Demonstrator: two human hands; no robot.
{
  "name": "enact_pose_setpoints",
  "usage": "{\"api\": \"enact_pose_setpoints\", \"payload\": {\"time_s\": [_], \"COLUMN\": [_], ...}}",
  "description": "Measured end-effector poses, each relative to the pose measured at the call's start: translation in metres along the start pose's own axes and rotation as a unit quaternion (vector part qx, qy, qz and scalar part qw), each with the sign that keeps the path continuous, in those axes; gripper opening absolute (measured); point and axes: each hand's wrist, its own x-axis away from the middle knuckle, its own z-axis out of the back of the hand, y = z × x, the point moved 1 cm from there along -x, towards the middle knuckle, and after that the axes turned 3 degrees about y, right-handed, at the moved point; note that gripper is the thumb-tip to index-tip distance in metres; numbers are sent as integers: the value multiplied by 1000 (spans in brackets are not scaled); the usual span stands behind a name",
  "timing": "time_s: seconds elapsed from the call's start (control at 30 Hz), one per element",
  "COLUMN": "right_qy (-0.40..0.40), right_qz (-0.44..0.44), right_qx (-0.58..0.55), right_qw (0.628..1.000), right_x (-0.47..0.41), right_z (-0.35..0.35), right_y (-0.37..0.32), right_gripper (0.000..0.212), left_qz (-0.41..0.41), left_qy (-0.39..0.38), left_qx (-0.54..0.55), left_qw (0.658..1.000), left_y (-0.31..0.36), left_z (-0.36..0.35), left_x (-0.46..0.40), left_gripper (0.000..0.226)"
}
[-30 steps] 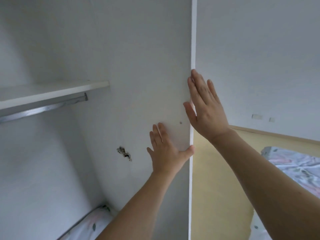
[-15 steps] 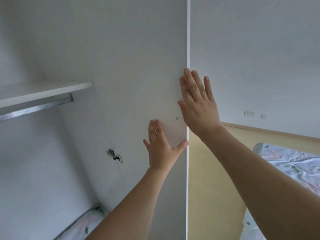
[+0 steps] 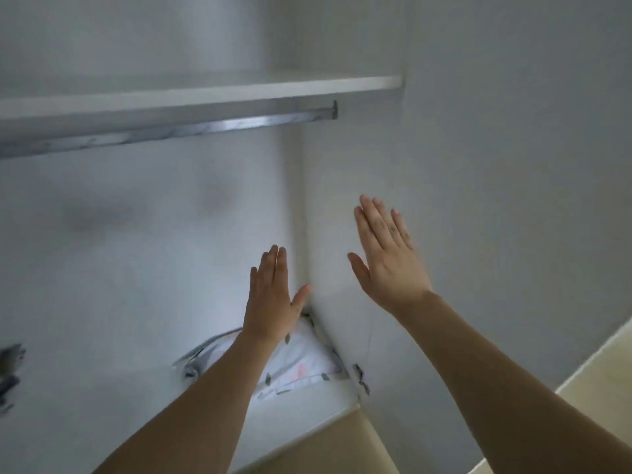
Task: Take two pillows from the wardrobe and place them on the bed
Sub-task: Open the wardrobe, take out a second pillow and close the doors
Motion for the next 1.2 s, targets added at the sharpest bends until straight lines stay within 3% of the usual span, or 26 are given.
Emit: {"api": "enact_pose_setpoints", "payload": {"time_s": [0.13, 0.37, 0.67, 0.9, 1.2], "right_qy": [-88, -210, -318, -369, -443], "right_qz": [47, 113, 72, 61, 120], "right_qx": [-59, -110, -83, -75, -28], "right_qw": [993, 965, 942, 925, 888], "right_x": [-4, -4, 24, 77, 187], "right_z": [-69, -173, -302, -458, -725], "right_y": [-60, -138, -132, -115, -114], "right_gripper": [68, 70, 81, 81, 75], "left_qz": [62, 170, 119, 110, 145], "left_qy": [-7, -97, -210, -254, -351], "left_qx": [-61, -126, -139, -138, -152], "left_qw": [996, 973, 960, 951, 912], "left_y": [-76, -191, -255, -308, -422], "left_z": [10, 5, -60, -197, -462], "left_x": [37, 104, 92, 103, 208], "left_gripper": [80, 81, 83, 81, 82]}}
